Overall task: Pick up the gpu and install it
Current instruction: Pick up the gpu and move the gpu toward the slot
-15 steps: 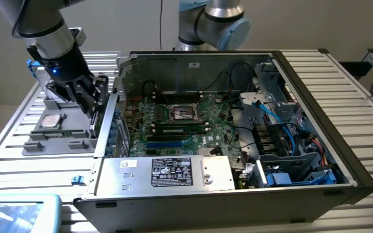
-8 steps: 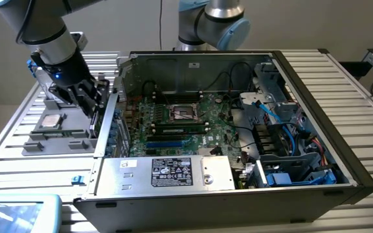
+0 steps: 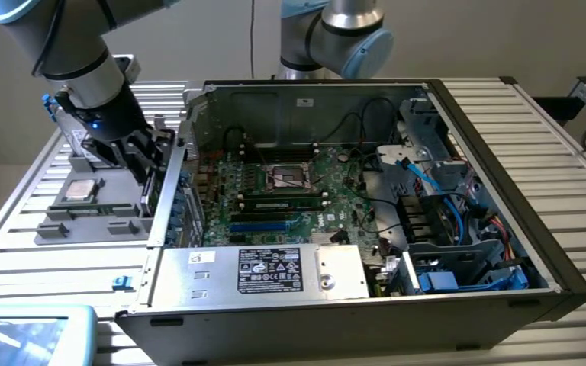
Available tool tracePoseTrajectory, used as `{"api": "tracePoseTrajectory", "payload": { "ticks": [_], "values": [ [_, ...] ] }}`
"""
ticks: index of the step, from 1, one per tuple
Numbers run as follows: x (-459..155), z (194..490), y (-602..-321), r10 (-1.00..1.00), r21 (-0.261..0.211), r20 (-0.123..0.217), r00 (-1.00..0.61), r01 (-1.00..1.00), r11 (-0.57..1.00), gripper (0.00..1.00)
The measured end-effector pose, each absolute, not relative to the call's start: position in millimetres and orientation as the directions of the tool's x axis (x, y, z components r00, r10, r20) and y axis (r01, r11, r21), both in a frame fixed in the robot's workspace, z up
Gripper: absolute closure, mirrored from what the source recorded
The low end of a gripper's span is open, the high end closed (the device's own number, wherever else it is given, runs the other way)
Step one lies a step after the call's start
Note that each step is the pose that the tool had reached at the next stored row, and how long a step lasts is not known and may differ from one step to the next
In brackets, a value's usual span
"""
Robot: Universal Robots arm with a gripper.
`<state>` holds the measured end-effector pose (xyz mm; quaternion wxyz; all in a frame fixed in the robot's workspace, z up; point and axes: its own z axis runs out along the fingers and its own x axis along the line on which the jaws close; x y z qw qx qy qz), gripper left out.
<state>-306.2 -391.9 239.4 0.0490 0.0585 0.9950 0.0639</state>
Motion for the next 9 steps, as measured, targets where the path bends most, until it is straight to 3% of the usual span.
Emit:
{"api": "tracePoseTrajectory", "payload": {
  "ticks": [9],
  "values": [
    [-304.7, 232.5, -391.8, 0.124, 0.133, -0.069, -0.990, 0.114, 0.985, 0.54]
  ]
}}
